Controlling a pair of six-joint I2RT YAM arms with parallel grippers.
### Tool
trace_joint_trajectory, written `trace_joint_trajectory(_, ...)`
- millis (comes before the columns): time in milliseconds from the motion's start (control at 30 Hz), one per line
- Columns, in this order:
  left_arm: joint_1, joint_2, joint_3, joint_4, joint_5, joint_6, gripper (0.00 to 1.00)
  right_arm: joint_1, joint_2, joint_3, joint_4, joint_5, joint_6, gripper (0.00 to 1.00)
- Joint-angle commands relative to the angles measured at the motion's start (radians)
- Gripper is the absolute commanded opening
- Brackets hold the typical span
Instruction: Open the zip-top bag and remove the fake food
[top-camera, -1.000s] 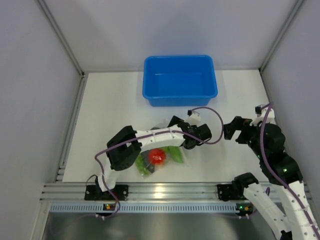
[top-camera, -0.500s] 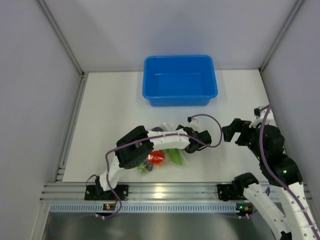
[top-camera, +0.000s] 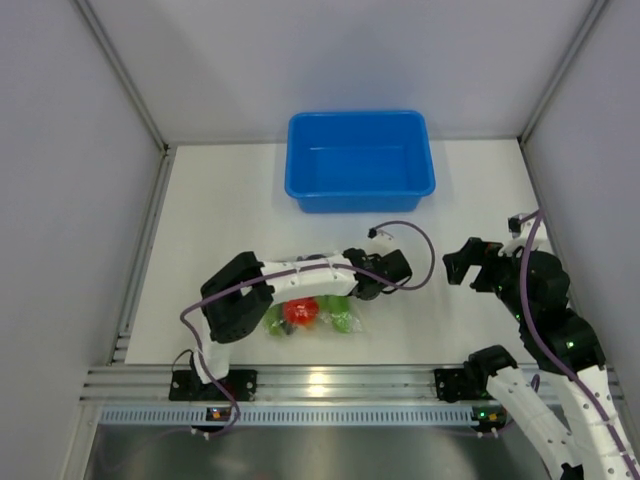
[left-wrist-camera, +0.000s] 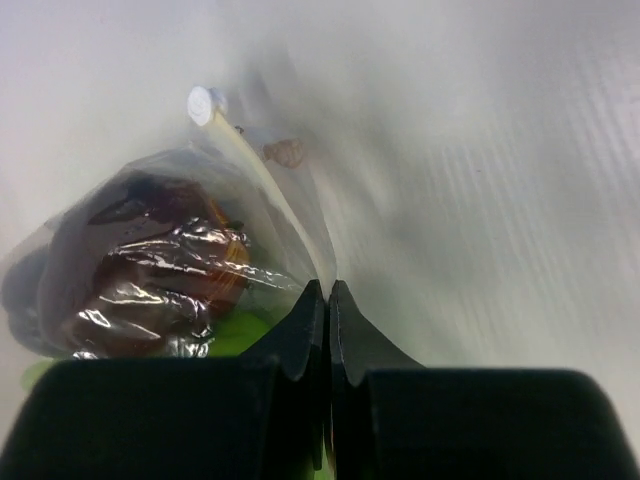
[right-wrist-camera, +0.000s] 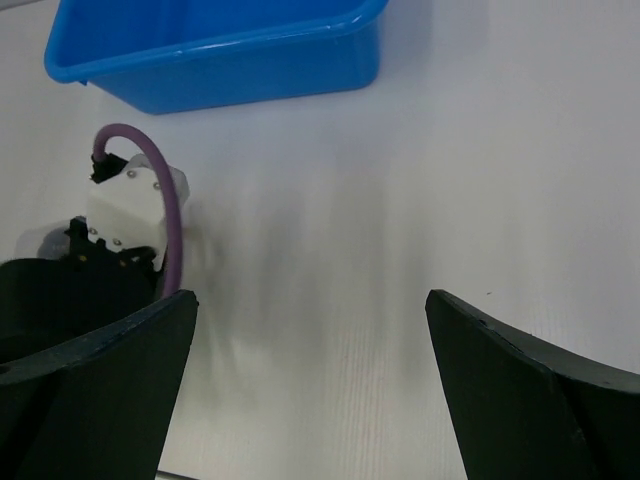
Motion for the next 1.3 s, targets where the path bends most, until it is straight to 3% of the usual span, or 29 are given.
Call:
trace_joint_trajectory(0, 0.038, -0.170, -0.030, 0.178, 0.173, 0.144, 0.00, 0.011, -0.014, 0.018, 0.030, -0.007, -0.003, 1.00)
trace_joint_trajectory(167, 0.090, -0.280, -0.037, 0.196, 0.391, 0.286, 0.00, 0.011, -0.023, 0.023, 0.030, -0.010, -0.003, 1.00)
trace_joint_trajectory(533, 0.187, -0.585, -0.037, 0.170, 0.857, 0.451, 0.00, 0.011, -0.051, 0.006, 0.058, -0.064, -0.023, 0.99)
trace_joint_trajectory(800, 0.196, -0.725, -0.057, 0.147, 1.124, 0.572, 0.00, 0.011, -0.132, -0.055, 0.236, -0.543, -0.101, 0.96)
trace_joint_trajectory(967, 0.196, -0.778, -0.071, 0.149, 1.408, 0.661, 0.00, 0.011, -0.120, -0.063, 0.302, -0.858, -0.100, 0.95)
trace_joint_trajectory(1133, 0.196, -0.827, -0.083, 0.149, 1.563, 0.710, 0.00, 0.011, -0.109, -0.069, 0.366, -0.966, -0.059, 0.92)
trace_joint_trajectory(1267, 0.196, -0.843, -0.082, 0.147, 1.661, 0.719, 0.00, 0.011, -0.122, -0.122, 0.543, -1.108, 0.016, 0.89)
